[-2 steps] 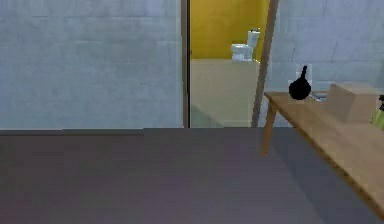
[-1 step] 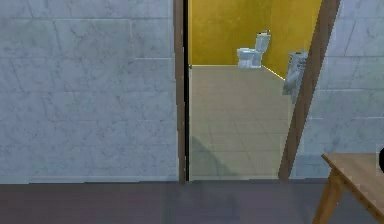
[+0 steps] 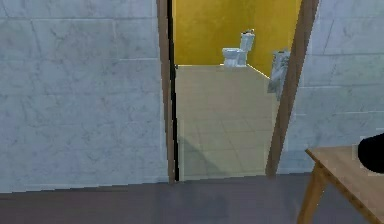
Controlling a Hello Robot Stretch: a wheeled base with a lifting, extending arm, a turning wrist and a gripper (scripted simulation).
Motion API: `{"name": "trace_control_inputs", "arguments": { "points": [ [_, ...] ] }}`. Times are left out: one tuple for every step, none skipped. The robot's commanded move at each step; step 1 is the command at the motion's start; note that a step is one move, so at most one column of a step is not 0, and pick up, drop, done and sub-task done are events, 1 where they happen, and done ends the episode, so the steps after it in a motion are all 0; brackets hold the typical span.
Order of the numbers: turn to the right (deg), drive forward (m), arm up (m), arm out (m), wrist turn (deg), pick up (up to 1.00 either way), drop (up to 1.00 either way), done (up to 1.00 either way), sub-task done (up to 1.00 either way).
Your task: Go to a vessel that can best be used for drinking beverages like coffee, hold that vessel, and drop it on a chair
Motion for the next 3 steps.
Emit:
{"name": "trace_control_inputs", "arguments": {
  "points": [
    [0.0,1.00,0.00,0.00,0.0,0.00,0.00,0.00,0.00],
    [45.0,0.00,0.00,0.00,0.0,0.00,0.00,0.00,0.00],
    [12.0,0.00,0.00,0.00,0.0,0.00,0.00,0.00,0.00]
  ]
}}
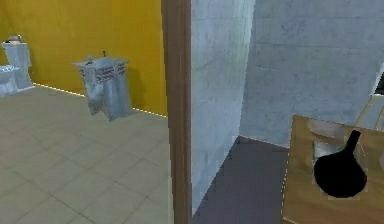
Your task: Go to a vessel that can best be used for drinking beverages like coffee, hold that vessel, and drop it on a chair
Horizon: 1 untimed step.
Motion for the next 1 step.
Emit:
{"name": "trace_control_inputs", "arguments": {
  "points": [
    [0.0,0.65,0.00,0.00,0.0,0.00,0.00,0.00,0.00]
  ]
}}
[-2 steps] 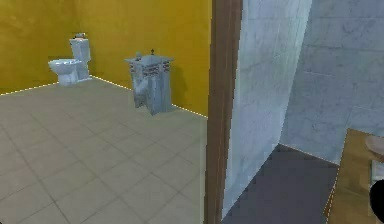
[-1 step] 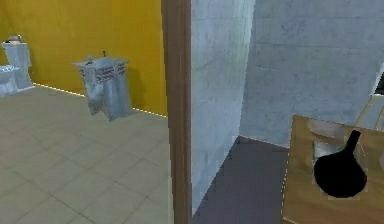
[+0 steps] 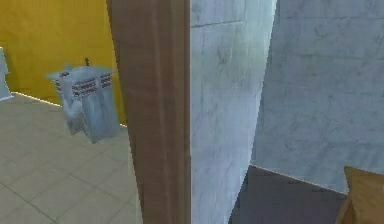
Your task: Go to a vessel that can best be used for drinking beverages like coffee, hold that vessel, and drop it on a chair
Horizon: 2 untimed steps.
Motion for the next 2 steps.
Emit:
{"name": "trace_control_inputs", "arguments": {
  "points": [
    [6.0,0.00,0.00,0.00,0.0,0.00,0.00,0.00,0.00],
    [0.0,0.10,0.00,0.00,0.0,0.00,0.00,0.00,0.00]
  ]
}}
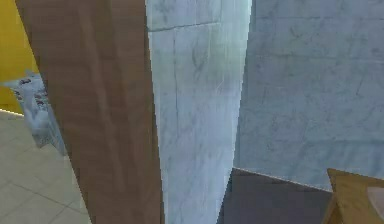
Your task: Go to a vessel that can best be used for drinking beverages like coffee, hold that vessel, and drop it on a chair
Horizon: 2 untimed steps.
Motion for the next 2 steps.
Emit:
{"name": "trace_control_inputs", "arguments": {
  "points": [
    [27.0,0.00,0.00,0.00,0.0,0.00,0.00,0.00,0.00],
    [0.0,1.00,0.00,0.00,0.0,0.00,0.00,0.00,0.00]
  ]
}}
